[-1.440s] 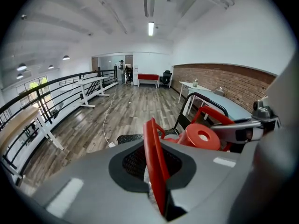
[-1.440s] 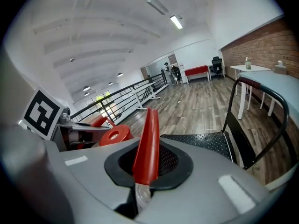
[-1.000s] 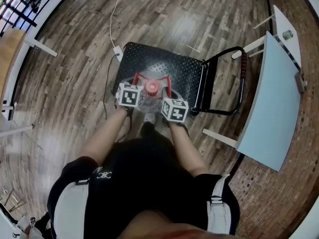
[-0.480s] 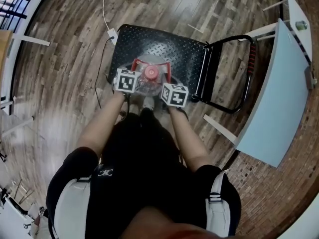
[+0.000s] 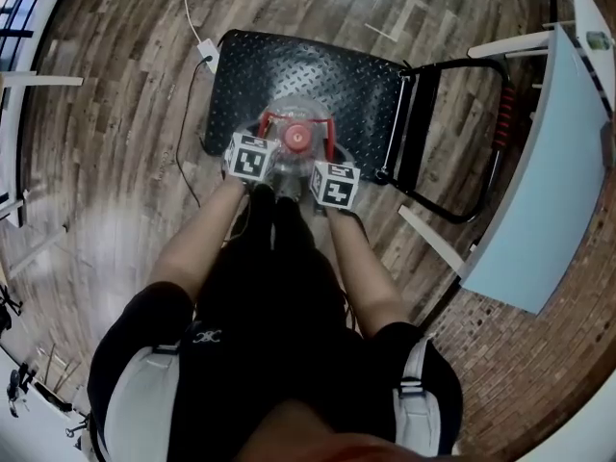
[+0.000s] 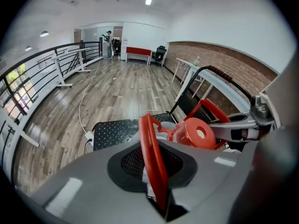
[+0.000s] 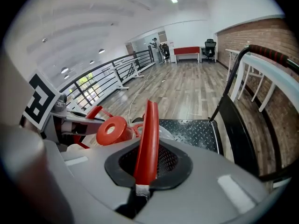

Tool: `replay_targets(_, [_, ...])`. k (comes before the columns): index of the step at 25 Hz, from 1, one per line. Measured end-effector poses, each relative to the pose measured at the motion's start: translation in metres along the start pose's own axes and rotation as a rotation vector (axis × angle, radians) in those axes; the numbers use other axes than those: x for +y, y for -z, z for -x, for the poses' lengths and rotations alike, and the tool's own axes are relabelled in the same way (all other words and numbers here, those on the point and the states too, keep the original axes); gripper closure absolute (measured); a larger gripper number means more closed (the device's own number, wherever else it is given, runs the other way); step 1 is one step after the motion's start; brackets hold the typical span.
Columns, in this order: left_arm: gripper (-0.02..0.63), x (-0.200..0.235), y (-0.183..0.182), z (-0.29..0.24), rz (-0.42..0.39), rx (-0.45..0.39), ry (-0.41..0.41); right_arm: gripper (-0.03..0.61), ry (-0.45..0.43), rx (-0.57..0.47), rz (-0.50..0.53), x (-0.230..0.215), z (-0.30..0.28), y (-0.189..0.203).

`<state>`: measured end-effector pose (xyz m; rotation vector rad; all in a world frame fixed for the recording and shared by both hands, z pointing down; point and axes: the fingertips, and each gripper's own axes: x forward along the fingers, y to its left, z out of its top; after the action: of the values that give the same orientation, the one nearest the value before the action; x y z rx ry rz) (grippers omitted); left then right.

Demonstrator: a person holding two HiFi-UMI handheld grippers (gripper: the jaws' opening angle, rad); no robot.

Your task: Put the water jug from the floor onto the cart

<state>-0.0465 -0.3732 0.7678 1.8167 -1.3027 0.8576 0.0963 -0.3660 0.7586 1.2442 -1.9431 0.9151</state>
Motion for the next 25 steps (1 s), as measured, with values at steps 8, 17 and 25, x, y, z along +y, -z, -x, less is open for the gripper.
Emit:
replay_targets(8, [0.573, -0.011, 0.024, -0.013, 0.011, 0.023, 0.036, 0.552, 0.058, 0.021, -0.035, -0.010, -0.004, 0.026])
replay_targets(17, [0.509, -0.014, 0.025, -0.018, 0.059, 0.049, 0.042, 0.563, 0.066, 0.133, -0.128, -0.030, -0.010, 0.043])
replay_targets(25, [0.448, -0.017, 0.023, -0.010, 0.091, 0.034, 0.018, 0.447, 0.051, 0.122, -0.131, -0.021, -0.002, 0.045])
